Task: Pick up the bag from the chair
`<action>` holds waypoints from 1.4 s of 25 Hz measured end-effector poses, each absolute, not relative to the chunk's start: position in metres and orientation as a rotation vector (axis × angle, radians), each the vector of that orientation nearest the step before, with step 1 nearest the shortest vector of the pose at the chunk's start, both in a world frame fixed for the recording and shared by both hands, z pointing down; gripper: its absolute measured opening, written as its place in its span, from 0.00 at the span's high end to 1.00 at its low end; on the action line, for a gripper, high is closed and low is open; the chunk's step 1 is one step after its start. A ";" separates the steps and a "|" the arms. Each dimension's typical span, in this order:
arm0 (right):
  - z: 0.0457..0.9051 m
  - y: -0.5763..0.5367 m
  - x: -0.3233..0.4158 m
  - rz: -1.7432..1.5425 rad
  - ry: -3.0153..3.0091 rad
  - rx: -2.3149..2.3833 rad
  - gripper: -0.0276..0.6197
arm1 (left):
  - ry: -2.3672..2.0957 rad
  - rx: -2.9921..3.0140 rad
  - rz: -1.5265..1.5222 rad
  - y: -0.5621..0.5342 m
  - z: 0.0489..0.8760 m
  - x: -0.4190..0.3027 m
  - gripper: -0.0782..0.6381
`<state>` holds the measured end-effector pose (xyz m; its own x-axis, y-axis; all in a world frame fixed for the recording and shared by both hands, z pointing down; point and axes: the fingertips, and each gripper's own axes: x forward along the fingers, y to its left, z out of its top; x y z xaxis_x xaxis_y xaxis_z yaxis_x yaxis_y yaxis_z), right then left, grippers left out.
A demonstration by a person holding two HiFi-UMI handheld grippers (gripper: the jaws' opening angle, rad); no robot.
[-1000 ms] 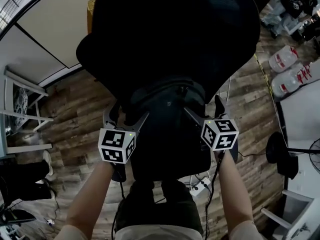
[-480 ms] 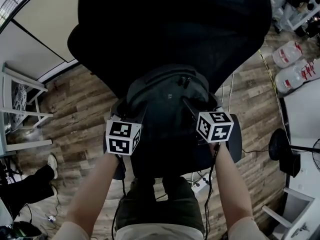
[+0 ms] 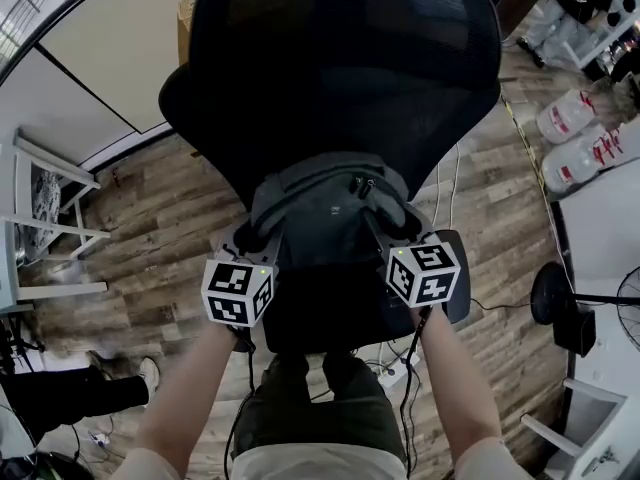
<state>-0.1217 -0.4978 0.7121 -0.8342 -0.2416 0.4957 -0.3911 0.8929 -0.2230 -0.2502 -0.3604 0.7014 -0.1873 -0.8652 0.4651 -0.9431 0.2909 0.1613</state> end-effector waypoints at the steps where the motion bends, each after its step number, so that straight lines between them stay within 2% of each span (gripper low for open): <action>1: 0.700 -0.495 -0.122 0.435 -2.608 0.458 0.62 | -2.107 1.628 0.209 -0.358 0.689 -0.250 0.72; 10: 0.567 -0.479 -0.116 0.362 -2.668 0.503 0.63 | -2.151 1.730 0.173 -0.344 0.563 -0.248 0.73; 24: 0.334 -0.445 -0.049 0.041 -2.863 0.596 0.64 | -2.251 2.025 0.055 -0.321 0.343 -0.192 0.73; 30: 0.272 -0.421 -0.005 -0.006 -2.953 0.748 0.64 | -2.257 2.176 0.050 -0.308 0.275 -0.158 0.73; 35: 0.258 -0.402 0.028 0.080 -2.958 0.800 0.65 | -2.233 2.243 0.082 -0.296 0.255 -0.131 0.73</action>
<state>0.0278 -0.4018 0.2576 -0.8612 -0.5008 0.0869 -0.5048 0.8627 -0.0304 -0.1311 -0.2960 0.2549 0.0038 -0.9998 0.0192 -0.9985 -0.0048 -0.0543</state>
